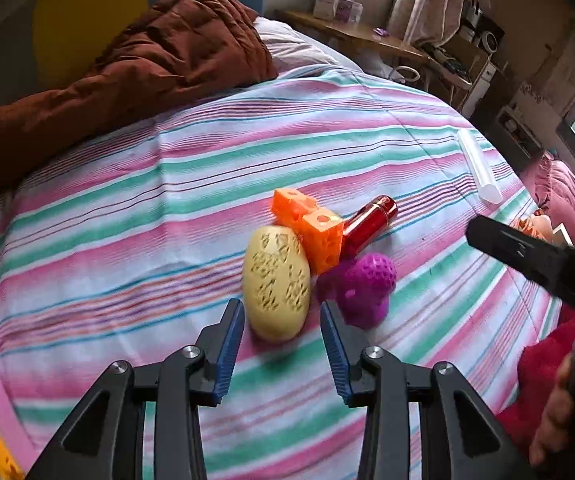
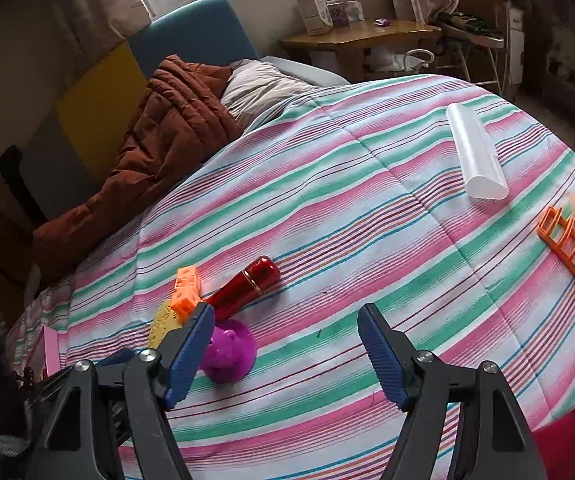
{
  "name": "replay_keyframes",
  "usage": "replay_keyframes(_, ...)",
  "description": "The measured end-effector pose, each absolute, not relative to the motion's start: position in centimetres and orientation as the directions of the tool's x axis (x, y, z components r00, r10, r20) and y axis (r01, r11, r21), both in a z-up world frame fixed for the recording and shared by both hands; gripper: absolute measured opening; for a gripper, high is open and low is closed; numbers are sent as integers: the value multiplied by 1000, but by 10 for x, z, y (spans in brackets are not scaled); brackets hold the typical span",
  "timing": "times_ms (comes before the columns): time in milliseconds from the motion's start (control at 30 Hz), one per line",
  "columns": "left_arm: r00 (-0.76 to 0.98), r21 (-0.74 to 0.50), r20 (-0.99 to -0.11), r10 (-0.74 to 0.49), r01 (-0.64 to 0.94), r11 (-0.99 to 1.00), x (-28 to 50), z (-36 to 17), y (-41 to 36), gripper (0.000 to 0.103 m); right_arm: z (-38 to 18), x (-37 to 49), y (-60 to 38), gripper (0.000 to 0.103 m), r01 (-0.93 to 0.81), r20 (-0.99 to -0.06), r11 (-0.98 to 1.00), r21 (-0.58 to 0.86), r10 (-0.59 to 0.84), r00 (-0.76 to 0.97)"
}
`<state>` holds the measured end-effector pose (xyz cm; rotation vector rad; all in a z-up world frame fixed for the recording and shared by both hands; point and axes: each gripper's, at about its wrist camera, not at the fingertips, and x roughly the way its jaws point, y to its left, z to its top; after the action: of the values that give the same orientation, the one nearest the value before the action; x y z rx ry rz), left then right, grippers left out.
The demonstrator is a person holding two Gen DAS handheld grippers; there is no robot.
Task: Organize rigid objects
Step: 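Grasp the yellow egg-shaped toy with the left gripper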
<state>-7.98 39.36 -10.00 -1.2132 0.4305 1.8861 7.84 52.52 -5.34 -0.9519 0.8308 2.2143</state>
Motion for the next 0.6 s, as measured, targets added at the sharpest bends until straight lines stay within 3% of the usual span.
replay_keyframes(333, -174, -140, -878, 445, -798, -587, -98, -121, 418, 43, -55, 78, 527, 76, -704, -774, -631, 327, 249, -583)
replay_keyframes(600, -211, -171, -850, 483, -756, -632, -68, -124, 348, 42, -55, 78, 527, 76, -699, -777, -636, 327, 241, -582)
